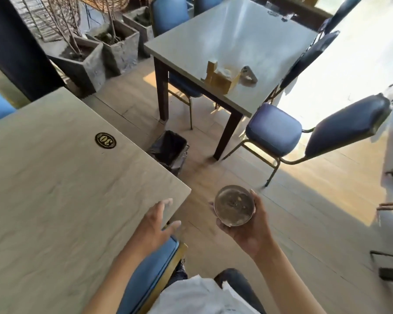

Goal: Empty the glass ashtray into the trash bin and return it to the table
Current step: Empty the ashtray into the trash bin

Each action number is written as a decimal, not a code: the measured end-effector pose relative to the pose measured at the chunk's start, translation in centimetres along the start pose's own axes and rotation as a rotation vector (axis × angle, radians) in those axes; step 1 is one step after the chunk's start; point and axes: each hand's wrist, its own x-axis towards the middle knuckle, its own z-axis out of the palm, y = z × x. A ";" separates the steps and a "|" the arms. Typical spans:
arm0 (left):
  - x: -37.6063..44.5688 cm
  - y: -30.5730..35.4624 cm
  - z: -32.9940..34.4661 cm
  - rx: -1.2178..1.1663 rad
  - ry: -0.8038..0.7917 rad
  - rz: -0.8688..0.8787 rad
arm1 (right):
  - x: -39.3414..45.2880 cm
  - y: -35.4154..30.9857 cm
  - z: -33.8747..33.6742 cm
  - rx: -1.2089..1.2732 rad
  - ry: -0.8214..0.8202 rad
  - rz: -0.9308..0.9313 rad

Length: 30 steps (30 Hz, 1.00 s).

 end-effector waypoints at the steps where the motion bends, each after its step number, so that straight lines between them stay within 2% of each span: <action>1: 1.4 0.5 -0.1 0.007 -0.006 0.004 | 0.9 -1.1 0.0 0.009 0.006 0.004; 8: 11.4 3.5 0.7 -0.020 0.003 -0.045 | 8.6 -9.7 -0.5 0.010 -0.043 0.075; 16: 23.4 9.6 5.0 -0.188 0.143 -0.263 | 20.7 -23.8 -1.2 -0.074 -0.154 0.222; 24: 28.3 11.1 5.8 -0.307 0.309 -0.393 | 29.1 -29.0 1.5 -0.212 -0.191 0.318; 30: 32.2 8.0 3.1 -0.377 0.409 -0.518 | 37.6 -29.5 6.8 -0.326 -0.132 0.401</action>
